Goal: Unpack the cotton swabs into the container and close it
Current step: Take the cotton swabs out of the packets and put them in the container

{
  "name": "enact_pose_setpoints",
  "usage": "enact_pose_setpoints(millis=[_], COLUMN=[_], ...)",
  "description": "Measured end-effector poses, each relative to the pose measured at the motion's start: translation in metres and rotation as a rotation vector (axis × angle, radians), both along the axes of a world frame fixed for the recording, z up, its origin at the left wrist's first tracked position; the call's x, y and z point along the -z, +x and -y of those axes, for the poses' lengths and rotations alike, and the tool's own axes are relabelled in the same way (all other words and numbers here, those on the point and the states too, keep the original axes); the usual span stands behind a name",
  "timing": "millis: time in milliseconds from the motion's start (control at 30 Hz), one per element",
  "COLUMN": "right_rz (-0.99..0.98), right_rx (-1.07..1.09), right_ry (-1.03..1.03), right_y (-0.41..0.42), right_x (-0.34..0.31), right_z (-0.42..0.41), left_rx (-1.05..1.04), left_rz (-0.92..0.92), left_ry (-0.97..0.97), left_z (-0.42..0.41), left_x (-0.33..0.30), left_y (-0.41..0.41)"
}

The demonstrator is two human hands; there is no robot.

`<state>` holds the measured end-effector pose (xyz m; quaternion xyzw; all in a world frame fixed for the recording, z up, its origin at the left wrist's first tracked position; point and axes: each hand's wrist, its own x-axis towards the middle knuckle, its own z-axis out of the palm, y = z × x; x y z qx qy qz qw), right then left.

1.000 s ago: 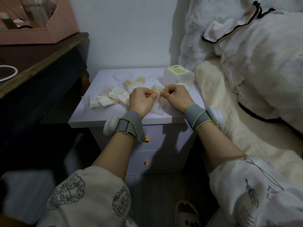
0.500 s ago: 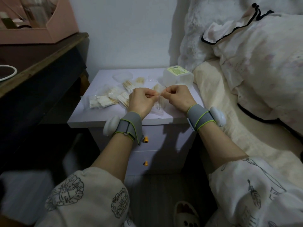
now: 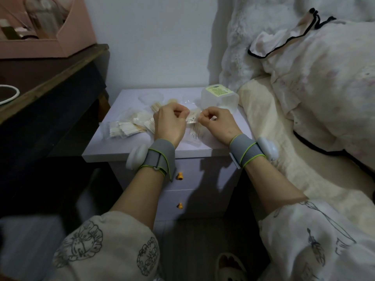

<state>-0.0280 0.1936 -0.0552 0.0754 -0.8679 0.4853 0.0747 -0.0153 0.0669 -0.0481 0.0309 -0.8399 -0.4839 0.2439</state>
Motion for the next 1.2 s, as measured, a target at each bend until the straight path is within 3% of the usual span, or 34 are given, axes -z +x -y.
enact_pose_setpoints(millis=[133,233,300,400,500,667,867,1033,1200], right_rz=[-0.031,-0.034,-0.014,0.069,0.103,0.125,0.074,-0.011,-0.007], right_rx=[0.037,0.071,0.072,0.037,-0.023,-0.15,-0.093,0.045,-0.001], right_ry=[0.002,-0.082,-0.253,-0.593,-0.759,-0.755,-0.659,-0.551,-0.527], right_y=[0.001,-0.002,-0.002,0.001,0.003,0.011,0.007,0.005,0.007], right_x=[-0.004,-0.004,-0.007,-0.014,-0.019,-0.022,-0.012,-0.009,-0.009], right_z=[0.0,-0.001,-0.003,-0.007,-0.005,0.0,-0.004,-0.004,-0.001], left_rx=[-0.008,0.063,0.09,0.042,0.043,0.179,0.259,0.2,0.164], left_rz=[-0.099,-0.061,-0.06,-0.044,0.053,0.185,0.152,0.099,0.068], left_ry=[-0.061,0.059,0.138,0.105,0.113,0.282,0.484,0.496,0.417], left_z=[0.003,0.003,0.003,0.008,0.009,0.006,0.008,0.01,0.012], left_x=[0.001,0.0,0.0,0.001,0.002,0.003,0.002,0.003,0.01], left_y=[0.0,0.001,0.001,-0.002,-0.002,-0.006,-0.007,-0.006,-0.012])
